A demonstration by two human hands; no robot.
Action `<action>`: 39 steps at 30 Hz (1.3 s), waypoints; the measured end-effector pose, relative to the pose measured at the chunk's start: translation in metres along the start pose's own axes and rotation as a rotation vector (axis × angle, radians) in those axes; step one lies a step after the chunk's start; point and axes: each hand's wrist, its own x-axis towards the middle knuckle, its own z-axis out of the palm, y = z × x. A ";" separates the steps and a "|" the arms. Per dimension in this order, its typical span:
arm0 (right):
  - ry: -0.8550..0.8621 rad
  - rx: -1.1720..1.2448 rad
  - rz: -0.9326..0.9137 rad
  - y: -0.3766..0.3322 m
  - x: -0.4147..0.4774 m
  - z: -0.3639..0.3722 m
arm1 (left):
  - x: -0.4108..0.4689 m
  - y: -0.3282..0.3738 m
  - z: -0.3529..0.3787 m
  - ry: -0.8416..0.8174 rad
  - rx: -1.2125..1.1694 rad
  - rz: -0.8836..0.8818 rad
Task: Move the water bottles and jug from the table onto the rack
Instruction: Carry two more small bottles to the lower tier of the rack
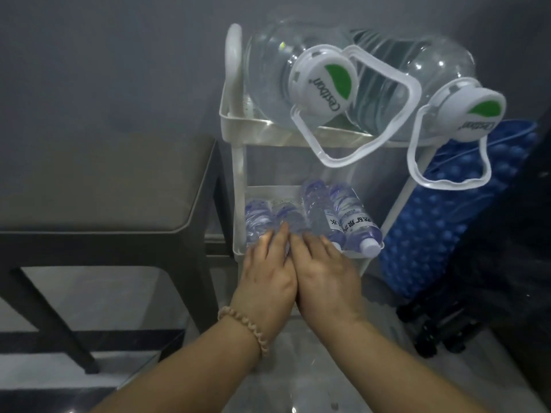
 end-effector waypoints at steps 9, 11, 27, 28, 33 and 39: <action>0.242 0.076 -0.094 0.017 -0.022 0.028 | -0.004 -0.014 0.017 0.017 0.083 0.042; 0.204 0.137 -0.118 0.017 -0.027 0.031 | -0.002 -0.017 0.019 -0.029 0.078 0.031; 0.271 0.003 -0.069 0.001 -0.005 0.046 | 0.007 -0.041 0.007 -0.071 0.411 -0.027; 0.287 -0.023 -0.083 0.002 -0.004 0.048 | 0.008 -0.042 0.009 -0.066 0.443 -0.028; 0.125 -0.082 -0.018 0.011 0.019 0.051 | 0.015 -0.044 0.017 -0.074 0.504 -0.067; -0.108 -0.073 0.046 0.015 0.008 0.063 | 0.020 -0.047 0.025 -0.069 0.273 -0.098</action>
